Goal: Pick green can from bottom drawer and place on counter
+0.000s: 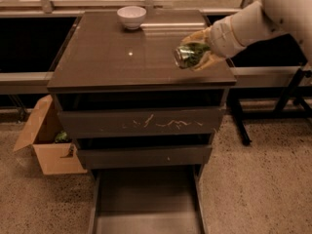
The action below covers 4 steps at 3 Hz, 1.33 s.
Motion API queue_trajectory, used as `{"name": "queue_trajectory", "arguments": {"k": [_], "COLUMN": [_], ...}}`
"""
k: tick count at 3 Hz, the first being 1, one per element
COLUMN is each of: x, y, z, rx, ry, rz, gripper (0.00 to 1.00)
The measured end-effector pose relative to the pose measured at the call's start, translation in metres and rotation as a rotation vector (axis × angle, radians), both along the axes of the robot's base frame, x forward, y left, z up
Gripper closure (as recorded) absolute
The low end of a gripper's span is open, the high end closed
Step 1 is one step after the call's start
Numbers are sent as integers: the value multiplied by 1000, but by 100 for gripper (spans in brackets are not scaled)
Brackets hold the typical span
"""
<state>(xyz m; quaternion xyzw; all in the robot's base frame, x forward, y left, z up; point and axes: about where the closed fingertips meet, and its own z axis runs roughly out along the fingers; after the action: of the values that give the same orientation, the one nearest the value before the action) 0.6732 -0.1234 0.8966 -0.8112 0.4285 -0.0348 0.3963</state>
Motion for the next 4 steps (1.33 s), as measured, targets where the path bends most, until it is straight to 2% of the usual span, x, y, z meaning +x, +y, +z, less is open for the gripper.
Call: {"name": "queue_trajectory", "arguments": {"k": [3,4], "x": [88,101], "y": [32,39], "z": [-11,-19], "rx": [86,101], "ry": [97,130], "rz": [-51,-61], "gripper": [100,100]}}
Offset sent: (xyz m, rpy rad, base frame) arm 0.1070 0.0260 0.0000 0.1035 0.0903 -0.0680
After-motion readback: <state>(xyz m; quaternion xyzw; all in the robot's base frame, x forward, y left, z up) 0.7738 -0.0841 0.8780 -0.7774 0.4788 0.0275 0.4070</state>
